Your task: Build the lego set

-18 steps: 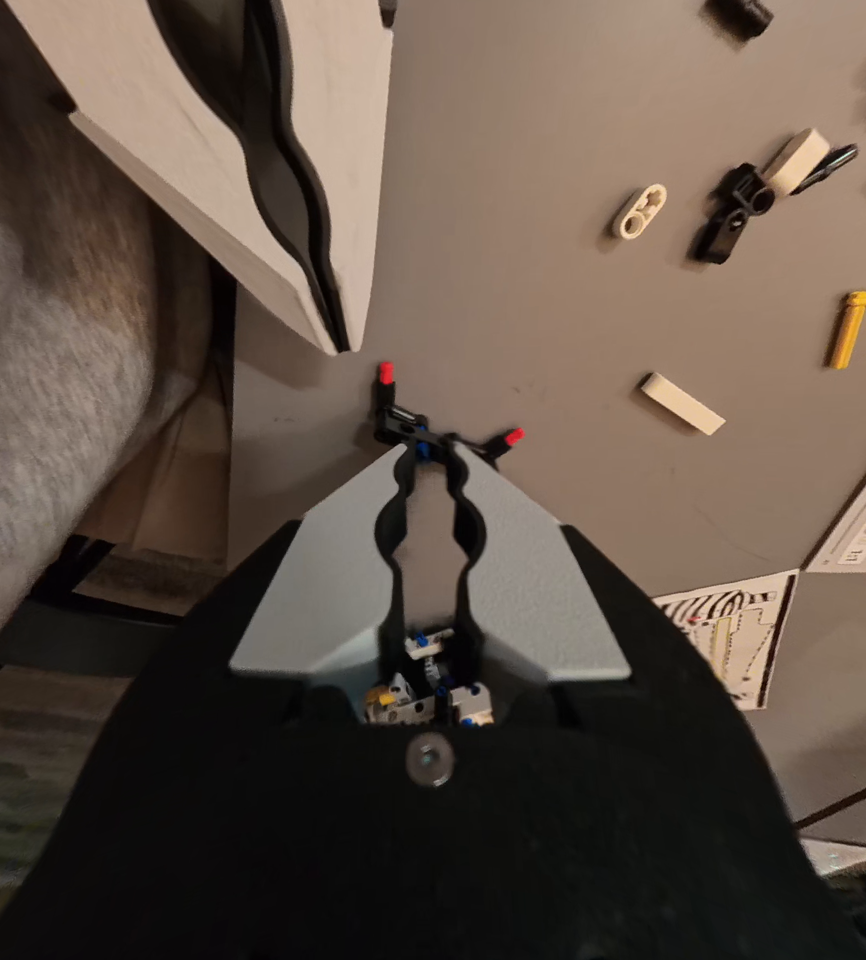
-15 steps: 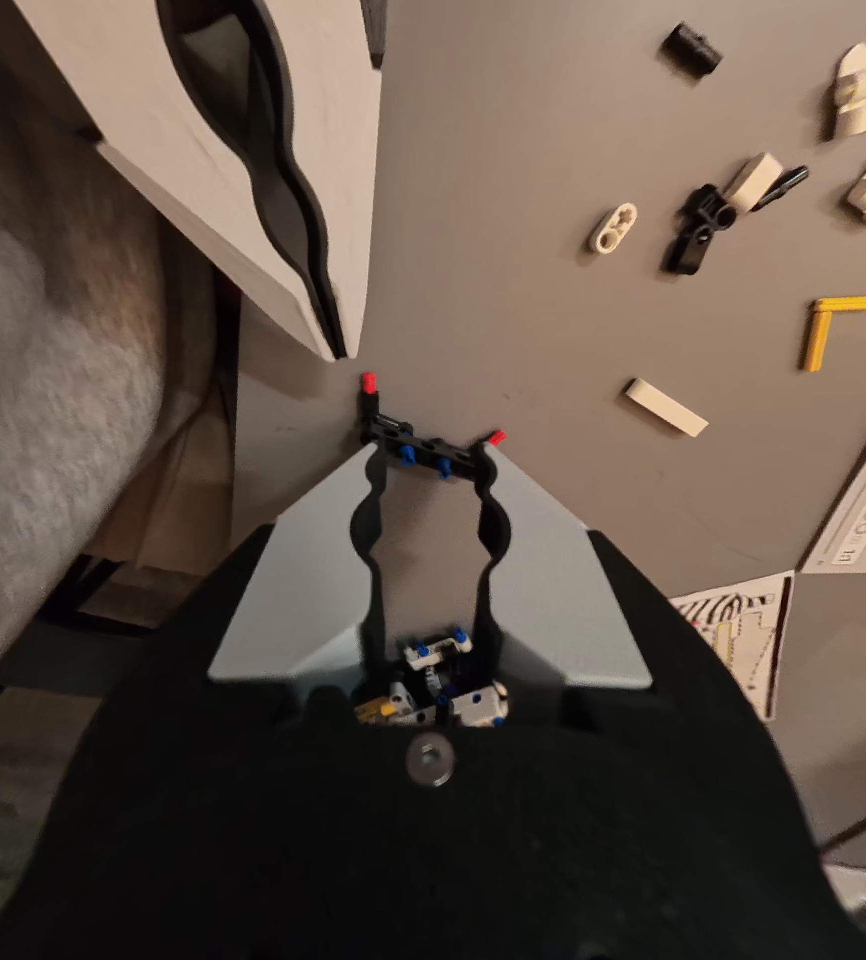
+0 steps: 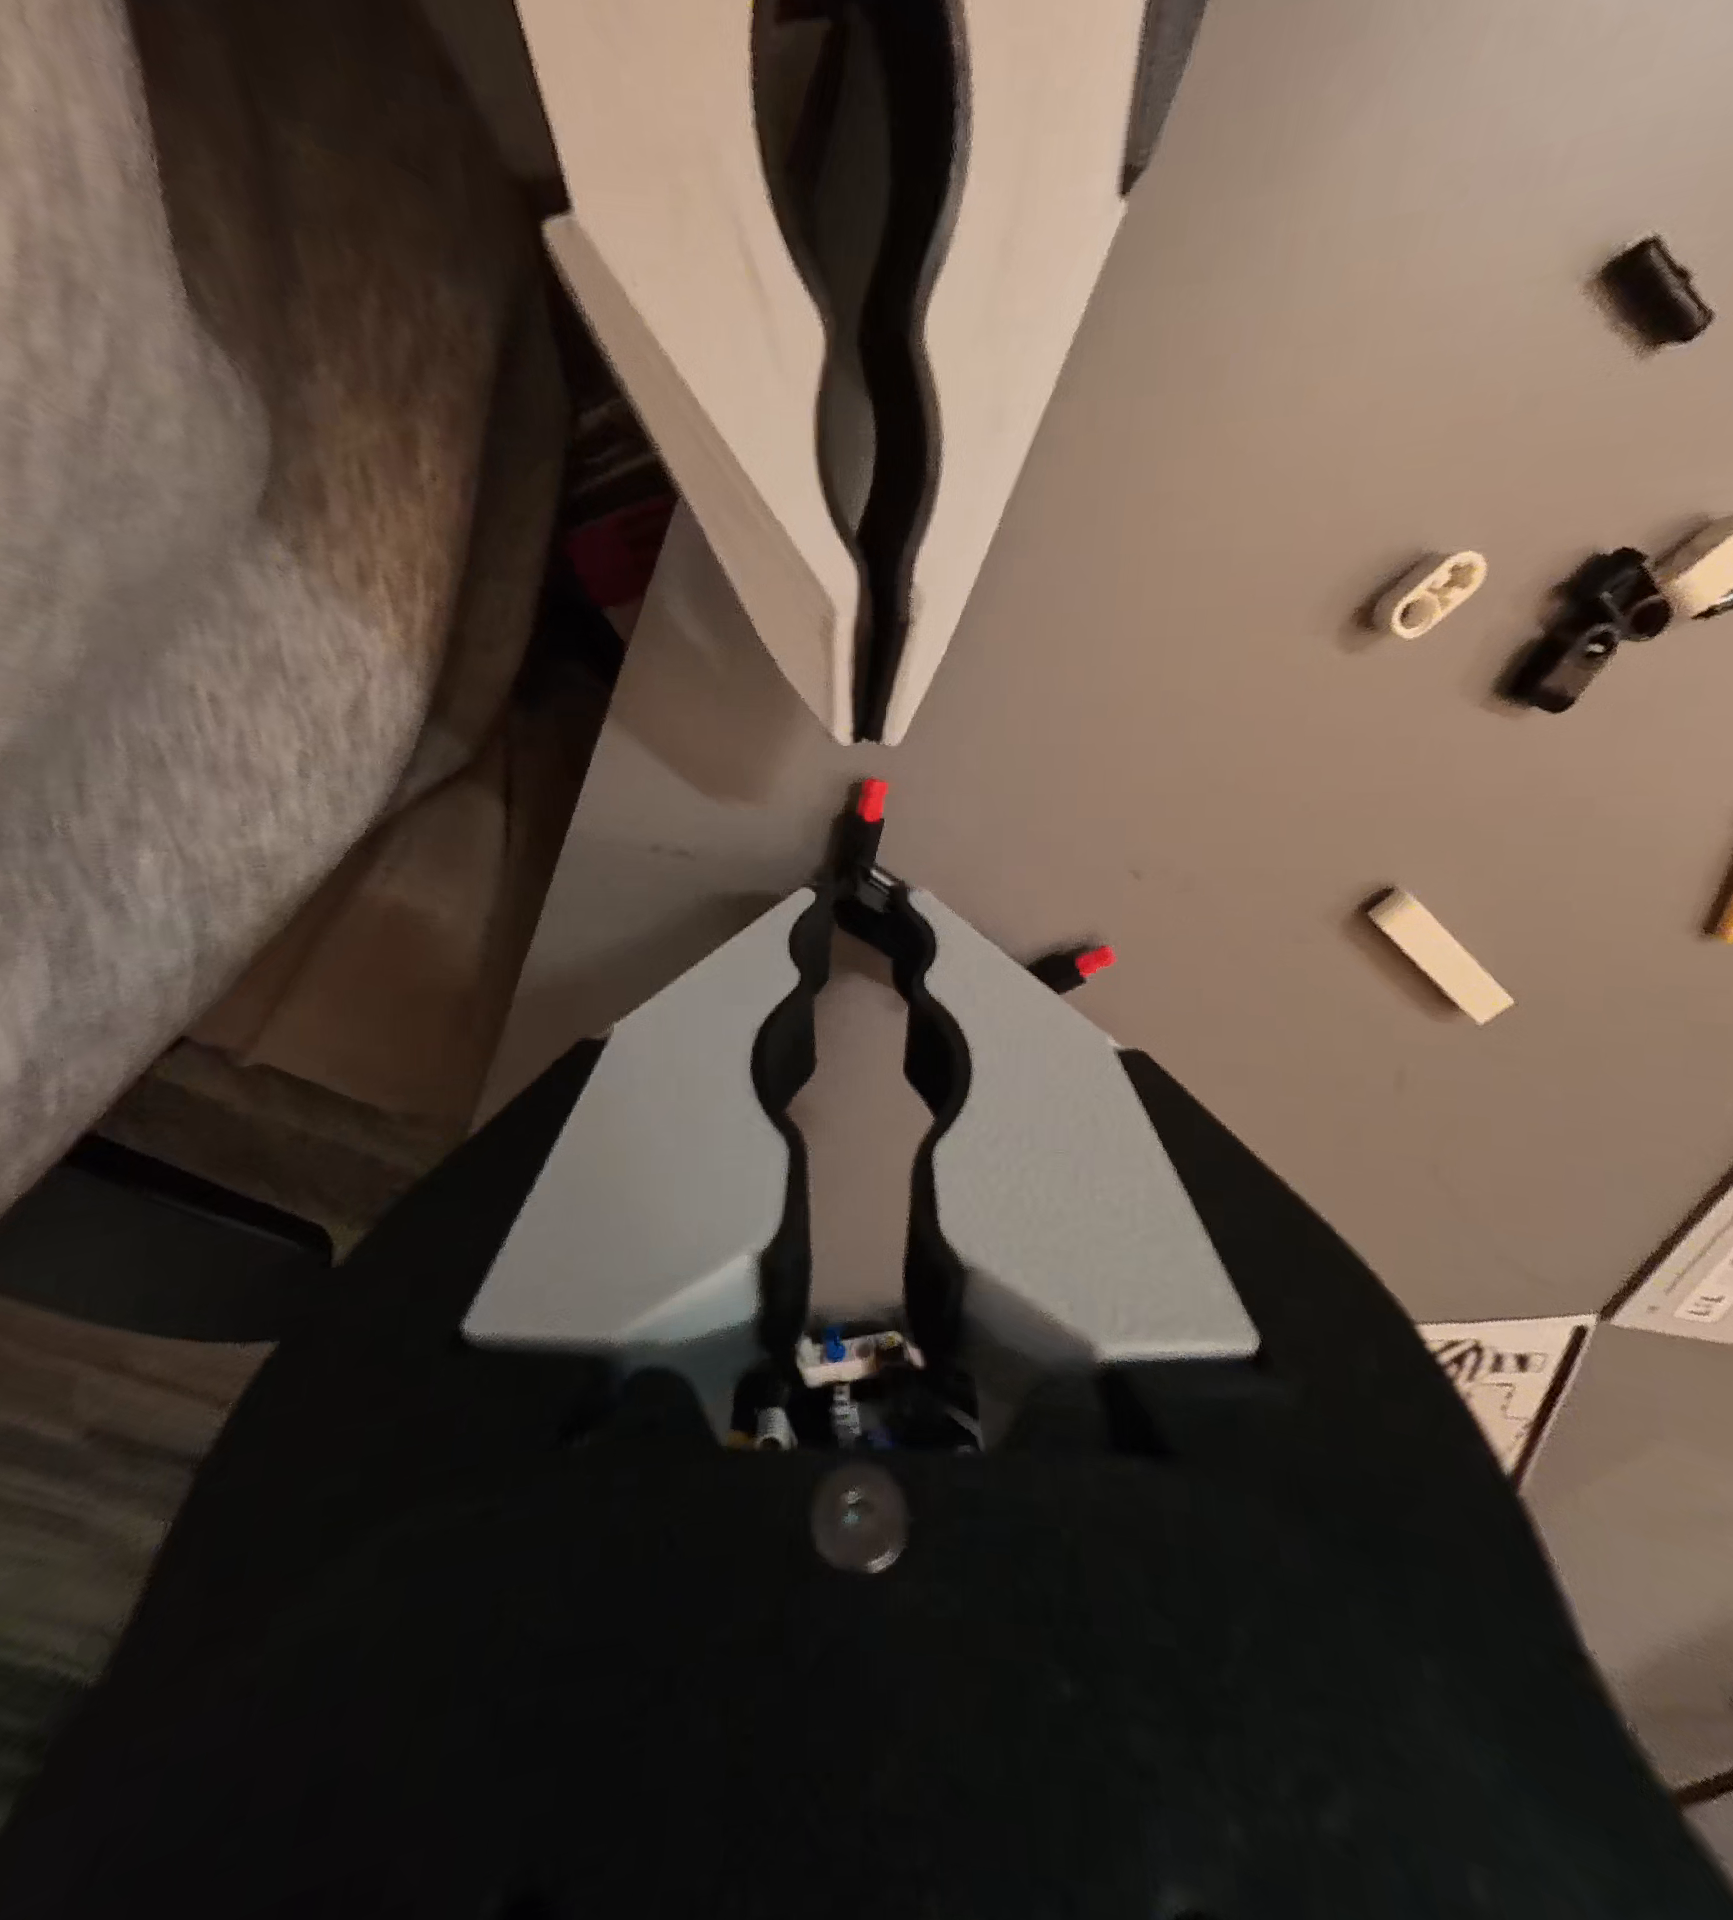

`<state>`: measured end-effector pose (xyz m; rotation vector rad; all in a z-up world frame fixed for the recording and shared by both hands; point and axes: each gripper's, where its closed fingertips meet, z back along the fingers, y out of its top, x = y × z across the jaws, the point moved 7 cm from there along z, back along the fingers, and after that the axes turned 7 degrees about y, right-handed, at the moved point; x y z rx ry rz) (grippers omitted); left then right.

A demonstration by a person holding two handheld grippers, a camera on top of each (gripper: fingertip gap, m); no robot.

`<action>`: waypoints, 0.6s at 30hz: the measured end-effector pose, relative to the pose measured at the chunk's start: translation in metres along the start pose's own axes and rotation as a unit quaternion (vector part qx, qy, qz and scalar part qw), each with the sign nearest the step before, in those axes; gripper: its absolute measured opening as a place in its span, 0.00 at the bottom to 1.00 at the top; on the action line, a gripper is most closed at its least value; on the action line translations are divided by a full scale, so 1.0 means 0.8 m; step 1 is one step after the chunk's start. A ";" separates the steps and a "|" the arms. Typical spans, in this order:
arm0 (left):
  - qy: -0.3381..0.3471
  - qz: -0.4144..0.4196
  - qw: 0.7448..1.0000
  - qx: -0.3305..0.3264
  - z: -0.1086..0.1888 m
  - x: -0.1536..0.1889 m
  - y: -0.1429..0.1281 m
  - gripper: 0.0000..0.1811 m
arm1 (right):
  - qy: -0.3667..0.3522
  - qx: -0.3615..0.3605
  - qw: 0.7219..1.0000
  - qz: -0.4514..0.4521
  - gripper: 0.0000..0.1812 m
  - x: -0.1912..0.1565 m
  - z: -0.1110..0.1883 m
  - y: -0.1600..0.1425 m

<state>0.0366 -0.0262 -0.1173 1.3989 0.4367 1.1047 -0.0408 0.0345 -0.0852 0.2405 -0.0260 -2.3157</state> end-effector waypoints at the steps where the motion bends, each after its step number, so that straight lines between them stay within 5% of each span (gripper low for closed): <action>1: -0.001 0.000 1.000 0.000 0.000 0.000 0.000 0.00 | 0.001 -0.003 1.000 0.005 0.04 -0.001 -0.001 0.000; 7: -0.003 0.002 1.000 -0.001 0.000 0.000 0.000 0.00 | 0.000 -0.017 1.000 0.023 0.04 -0.002 -0.001 0.001; 11: -0.003 0.002 1.000 -0.001 0.000 0.000 0.000 0.00 | 0.009 -0.030 0.999 0.037 0.18 -0.003 -0.001 -0.003; 18: -0.004 0.003 1.000 -0.001 0.000 0.001 0.000 0.00 | 0.012 -0.034 0.996 0.086 0.05 -0.001 -0.003 -0.004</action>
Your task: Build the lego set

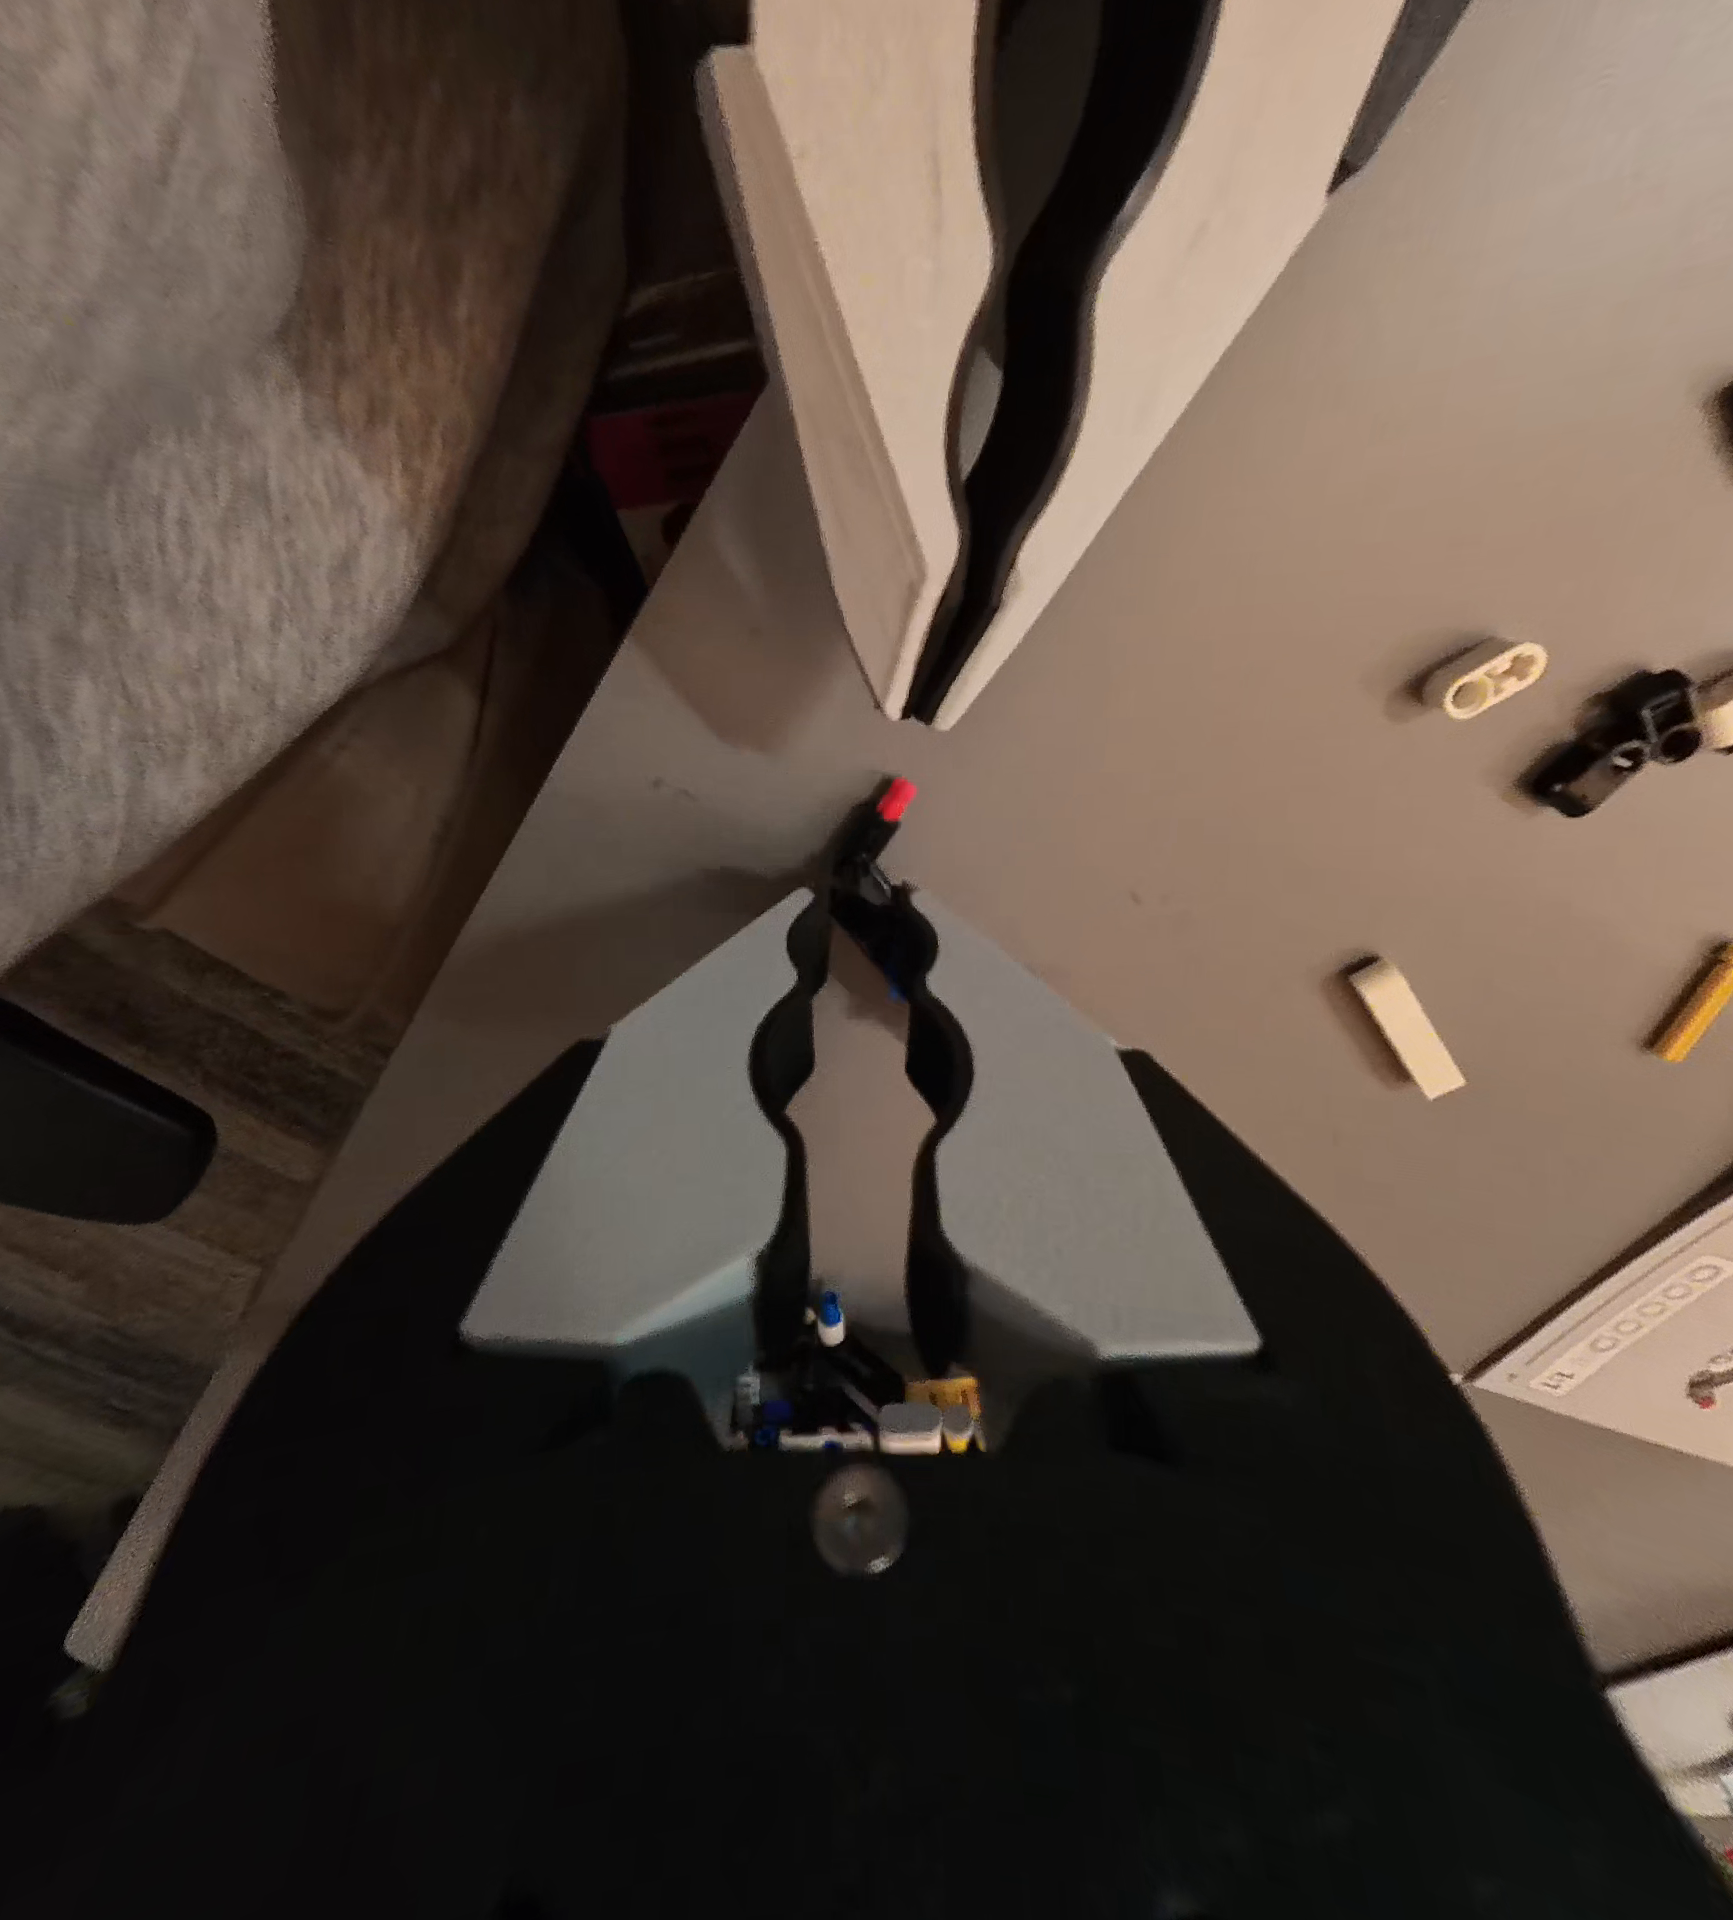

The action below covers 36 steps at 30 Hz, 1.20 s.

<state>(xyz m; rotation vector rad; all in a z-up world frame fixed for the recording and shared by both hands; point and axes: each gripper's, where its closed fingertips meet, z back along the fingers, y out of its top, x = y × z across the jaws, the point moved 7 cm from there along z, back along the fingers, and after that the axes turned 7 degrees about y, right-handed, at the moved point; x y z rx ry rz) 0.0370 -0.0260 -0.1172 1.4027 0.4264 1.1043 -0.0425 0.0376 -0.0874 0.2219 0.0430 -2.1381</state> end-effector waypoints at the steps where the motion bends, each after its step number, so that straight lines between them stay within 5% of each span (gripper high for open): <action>1: 0.000 0.000 1.000 0.000 0.000 0.000 0.000 0.00 | 0.003 0.001 1.000 -0.007 0.05 0.001 0.000 0.000; 17: -0.002 0.002 1.000 -0.001 0.000 0.001 0.000 0.00 | 0.065 0.014 0.984 -0.165 0.02 0.018 0.003 0.004; 36: -0.005 0.006 1.000 -0.004 0.001 0.002 -0.001 0.00 | 0.058 0.000 0.982 -0.180 0.03 0.019 -0.002 0.007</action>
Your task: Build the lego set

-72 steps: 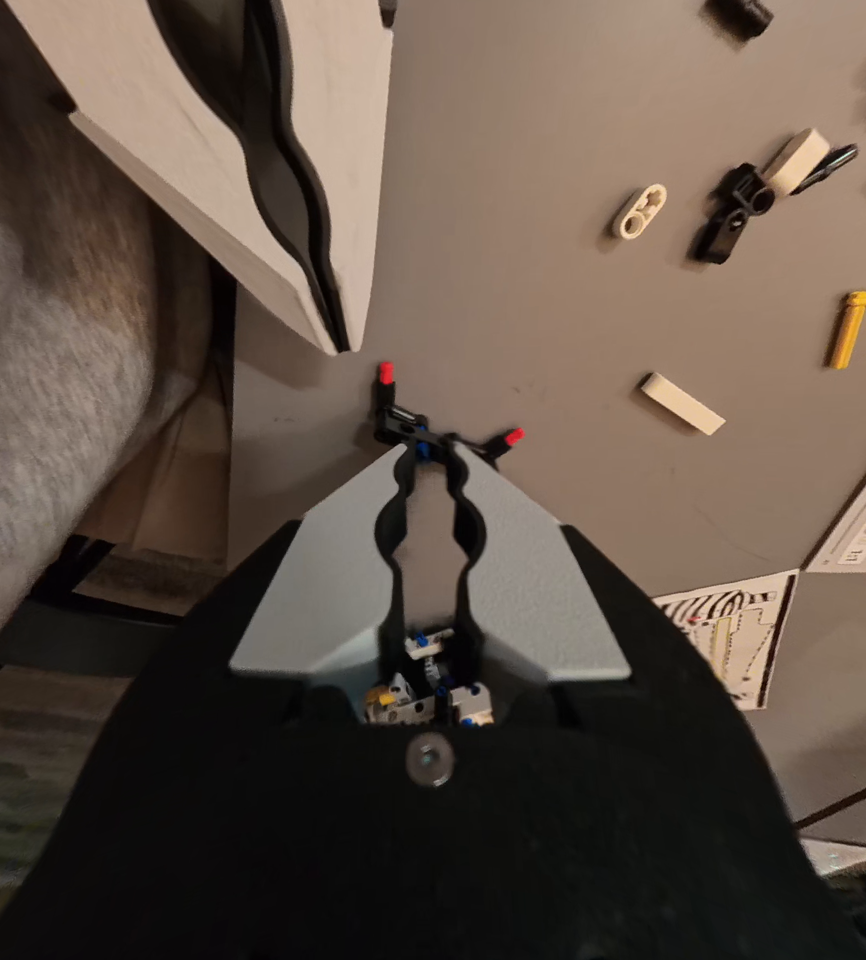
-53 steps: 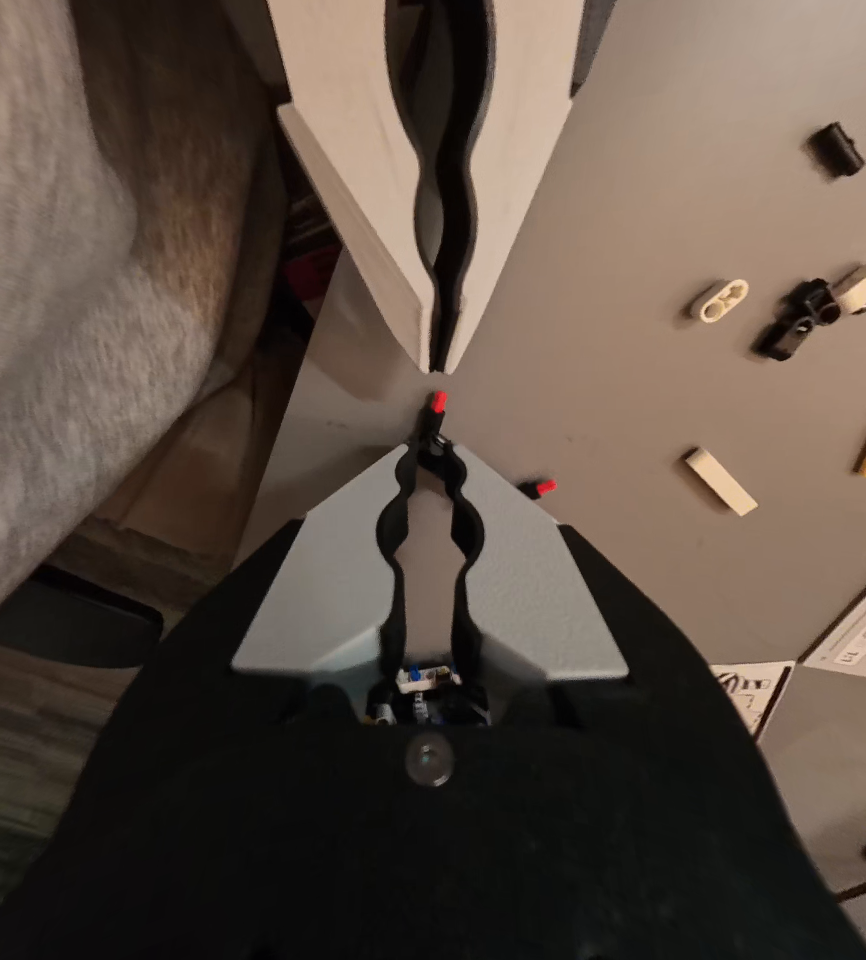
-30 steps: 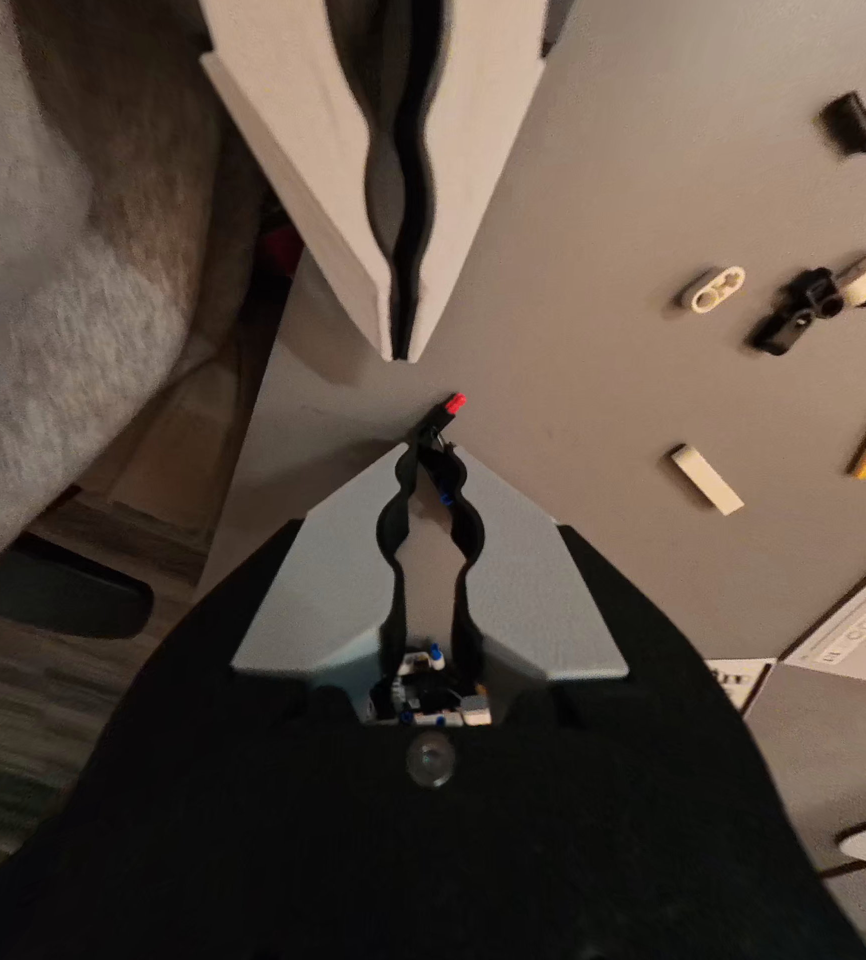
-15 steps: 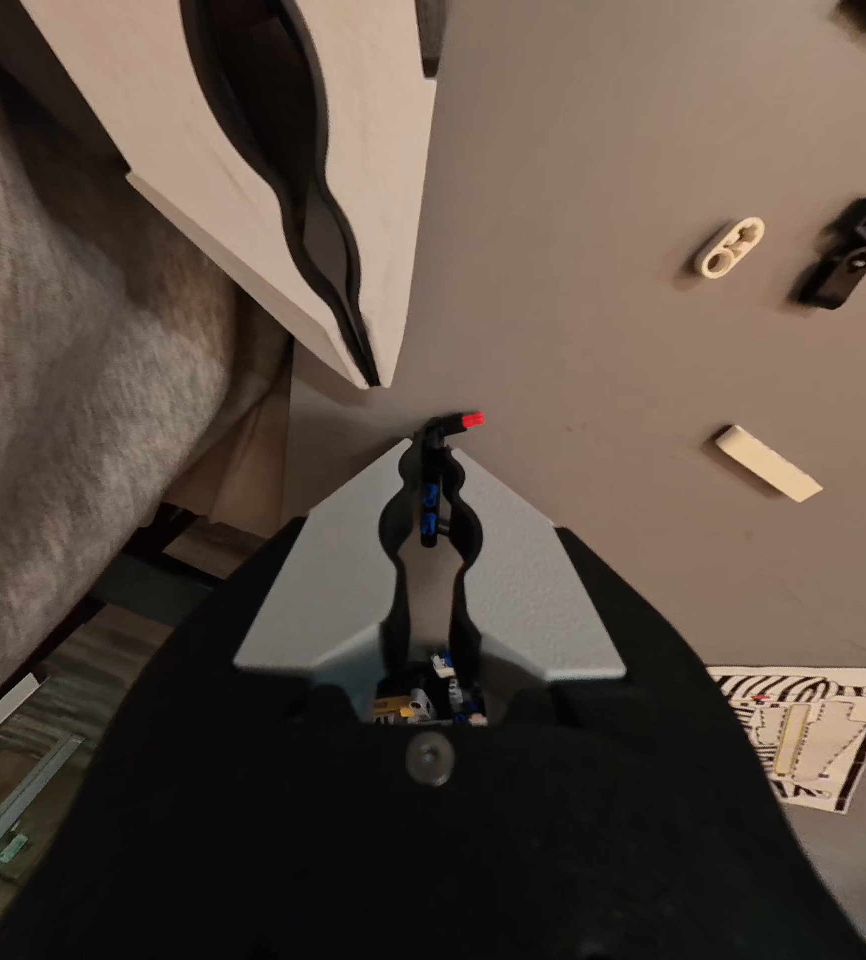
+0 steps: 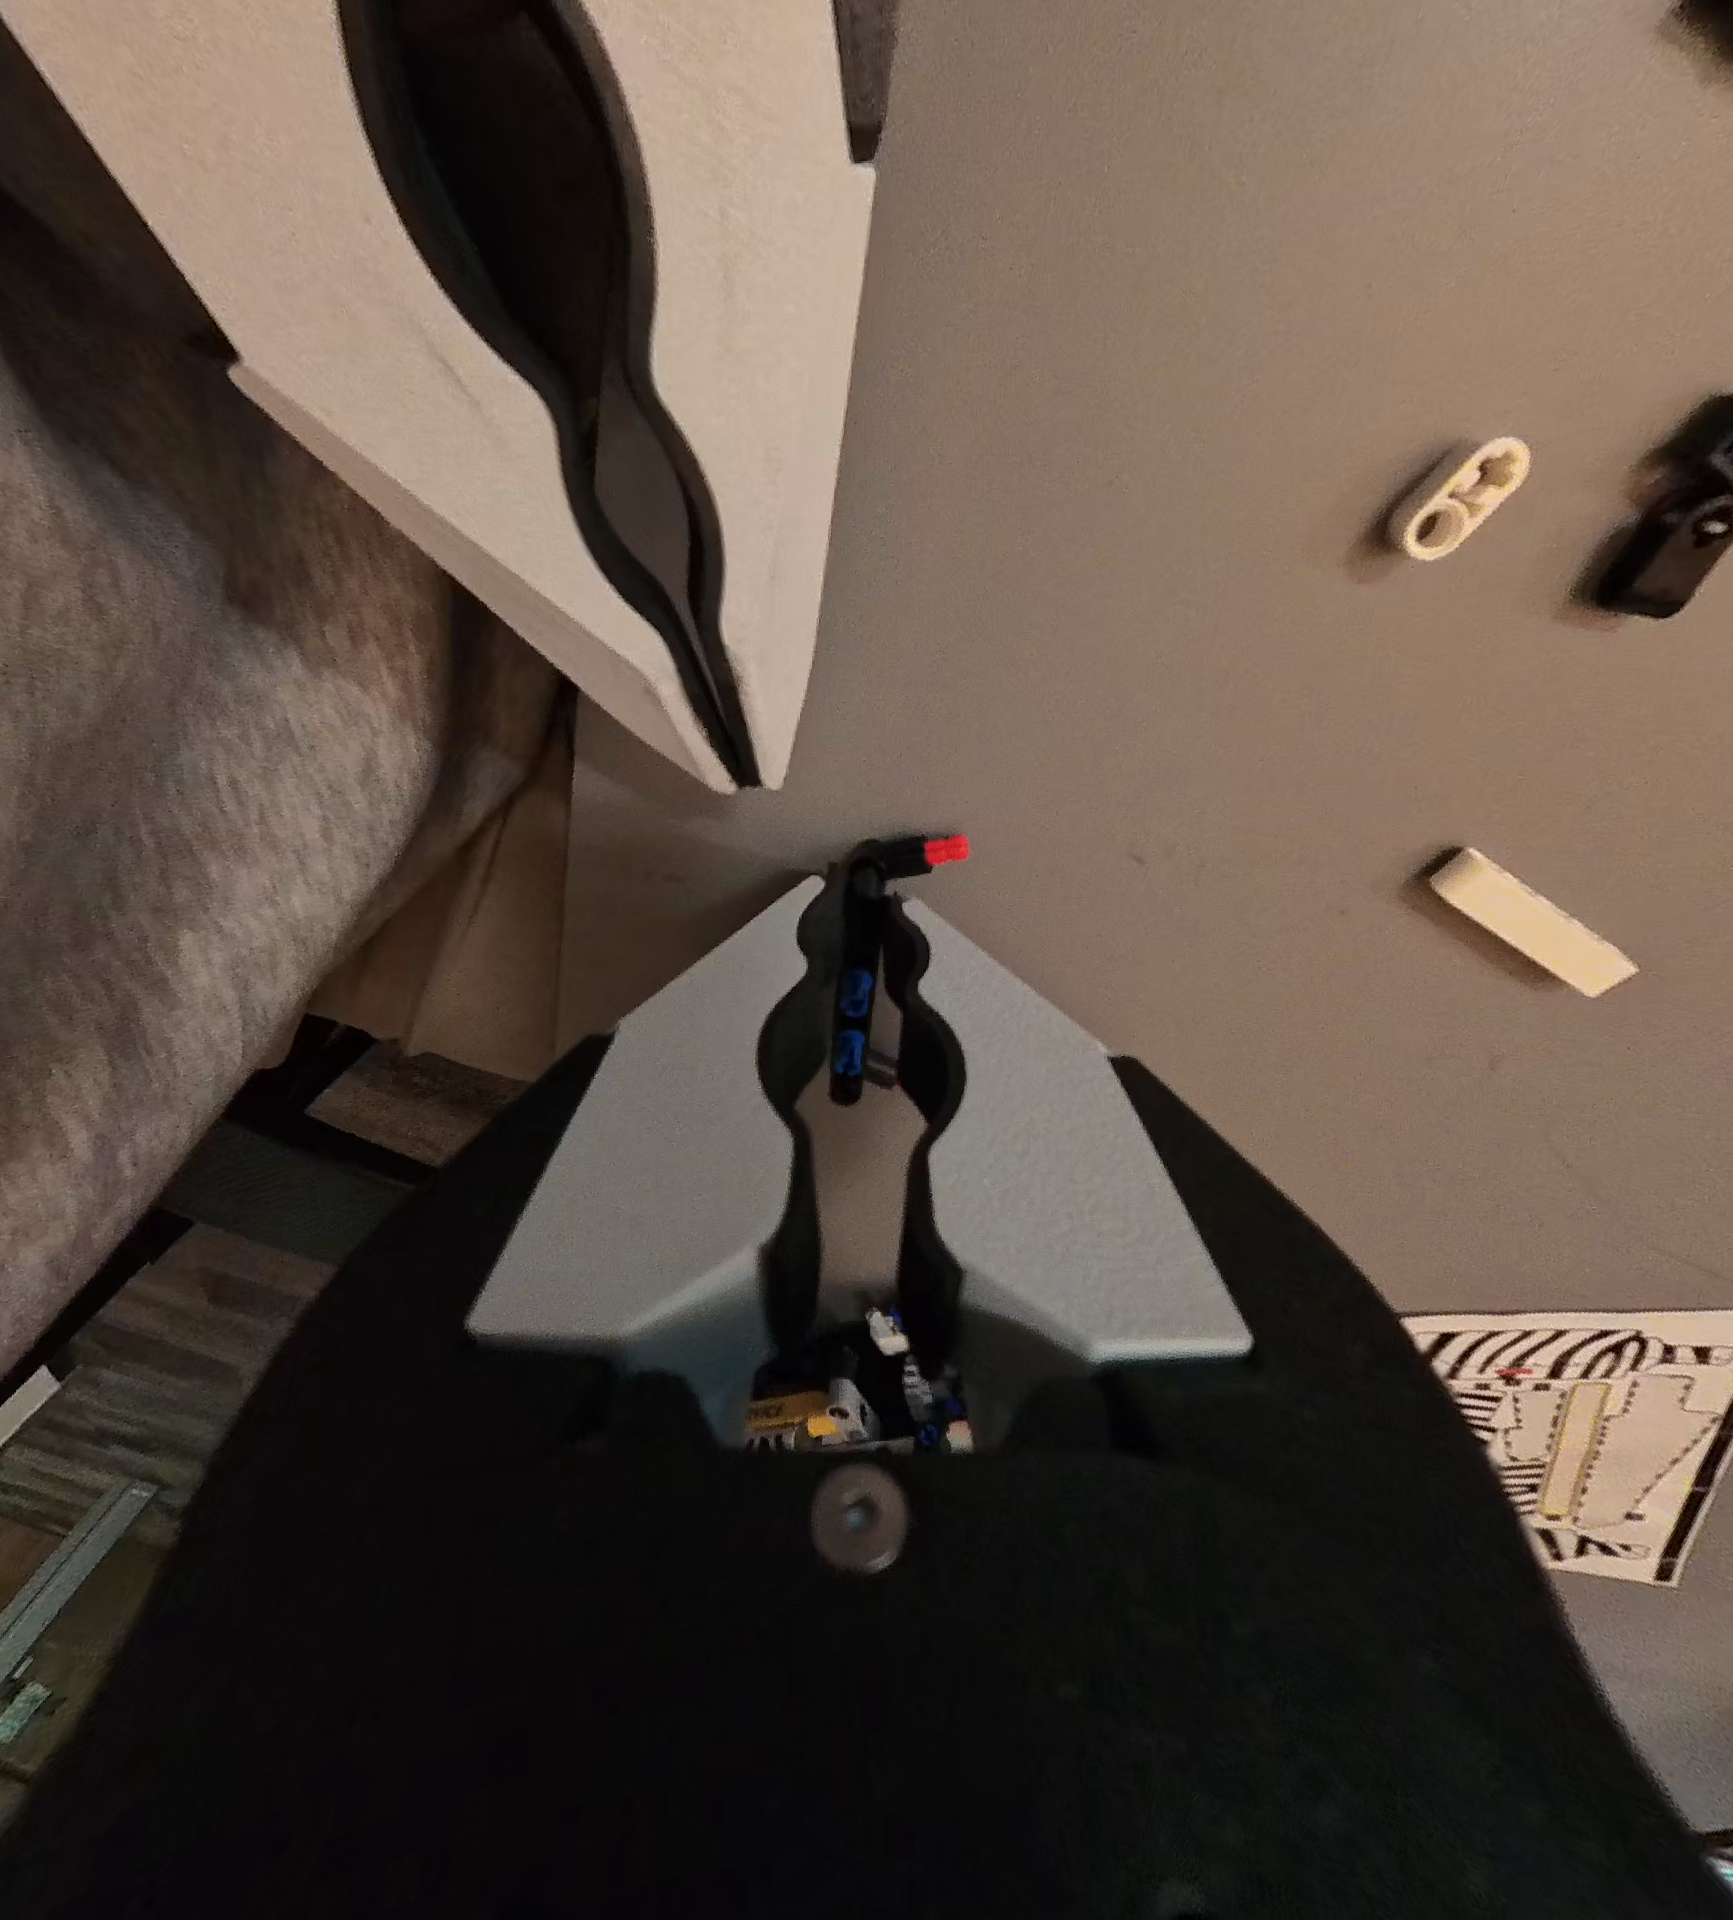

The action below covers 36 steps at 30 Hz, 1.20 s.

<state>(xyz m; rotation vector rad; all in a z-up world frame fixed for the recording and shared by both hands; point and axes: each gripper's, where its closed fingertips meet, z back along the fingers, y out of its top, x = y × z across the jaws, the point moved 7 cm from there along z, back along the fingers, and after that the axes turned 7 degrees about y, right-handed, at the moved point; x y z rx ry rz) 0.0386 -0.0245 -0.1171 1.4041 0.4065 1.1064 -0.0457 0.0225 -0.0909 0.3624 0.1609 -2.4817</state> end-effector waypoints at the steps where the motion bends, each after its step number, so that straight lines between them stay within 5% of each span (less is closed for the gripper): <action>1: 0.000 0.000 1.000 0.000 0.000 0.000 0.000 0.00 | -0.005 -0.001 1.000 0.004 0.03 -0.001 -0.001 0.001; 24: 0.001 0.002 1.000 -0.001 0.001 0.000 0.001 0.00 | -0.034 0.037 0.999 0.002 0.04 0.000 -0.013 -0.007; 31: 0.004 0.002 1.000 0.001 0.000 -0.001 0.001 0.00 | -0.058 0.089 0.994 -0.033 0.28 -0.003 0.000 -0.017; 36: 0.008 -0.004 1.000 0.004 -0.001 -0.001 0.001 0.00 | -0.079 0.122 0.987 -0.065 0.24 -0.008 0.014 -0.034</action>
